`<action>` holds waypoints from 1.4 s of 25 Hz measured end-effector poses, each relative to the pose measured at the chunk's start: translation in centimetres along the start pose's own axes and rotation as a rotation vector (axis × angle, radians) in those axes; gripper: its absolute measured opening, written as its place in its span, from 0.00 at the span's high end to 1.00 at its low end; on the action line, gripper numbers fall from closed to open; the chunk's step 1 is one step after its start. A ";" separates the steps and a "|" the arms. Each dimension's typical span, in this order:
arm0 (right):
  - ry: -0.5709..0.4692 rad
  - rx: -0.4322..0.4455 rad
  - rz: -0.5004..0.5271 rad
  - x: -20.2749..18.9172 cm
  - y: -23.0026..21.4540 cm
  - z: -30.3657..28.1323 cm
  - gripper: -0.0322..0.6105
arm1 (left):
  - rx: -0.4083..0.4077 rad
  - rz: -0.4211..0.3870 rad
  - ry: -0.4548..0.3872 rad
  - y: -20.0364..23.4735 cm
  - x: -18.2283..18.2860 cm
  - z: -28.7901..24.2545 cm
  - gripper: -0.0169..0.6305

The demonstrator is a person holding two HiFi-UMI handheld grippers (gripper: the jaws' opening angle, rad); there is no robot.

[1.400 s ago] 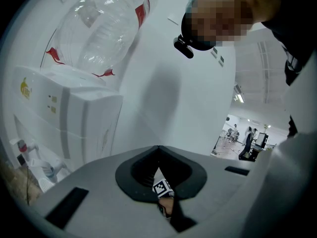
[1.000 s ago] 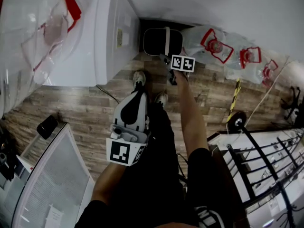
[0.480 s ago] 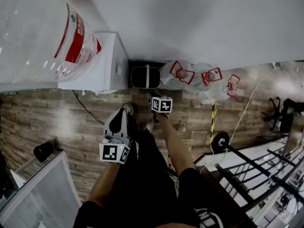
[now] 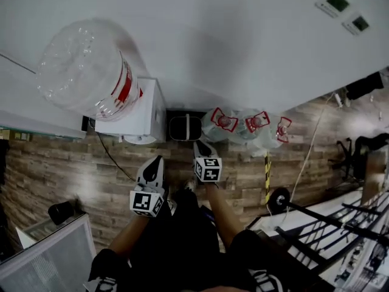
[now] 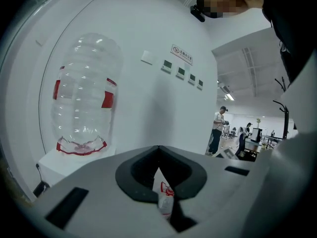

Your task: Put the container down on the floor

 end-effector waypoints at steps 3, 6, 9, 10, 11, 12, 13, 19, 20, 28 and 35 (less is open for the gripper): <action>-0.068 -0.029 0.032 1.2 2.8 4.3 0.86 | -0.011 -0.012 0.015 1.1 1.0 1.3 0.93; -0.117 -0.058 0.020 2.2 4.9 8.1 0.87 | -0.021 -0.034 0.017 2.0 2.6 1.9 0.93; -0.152 -0.084 0.001 2.5 7.0 11.2 0.87 | -0.043 -0.045 0.006 2.6 4.2 2.7 0.93; -0.168 -0.090 0.002 2.7 7.6 12.1 0.87 | -0.048 -0.047 -0.001 2.7 4.6 2.9 0.93; -0.188 -0.093 0.005 3.0 8.1 12.9 0.87 | -0.050 -0.052 -0.011 2.9 4.9 3.0 0.93; -0.208 -0.094 0.009 3.2 8.7 13.6 0.87 | -0.051 -0.058 -0.023 3.0 5.1 3.2 0.93; -0.227 -0.094 0.013 3.4 9.1 14.4 0.87 | -0.052 -0.064 -0.036 3.1 5.3 3.4 0.93; -0.296 -0.066 0.016 3.3 11.6 17.1 0.87 | -0.061 -0.093 -0.080 3.3 6.5 4.4 0.93; -0.300 -0.060 0.014 3.2 11.9 17.3 0.87 | -0.070 -0.096 -0.084 3.2 6.4 4.5 0.93; -0.290 -0.055 0.015 2.0 12.5 17.4 0.89 | -0.085 -0.071 -0.076 3.1 5.9 4.8 0.93; -0.287 -0.065 0.023 1.9 12.3 17.6 0.90 | -0.098 -0.074 -0.095 2.7 6.2 4.5 0.93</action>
Point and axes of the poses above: the fingertips, and each gripper's own axes: z backward along the fingers, y to its left, x out of its top, the point moved 9 cm from there along z, backward along the fingers, and after that the axes turned 13 degrees about y, right-handed, at the moved point
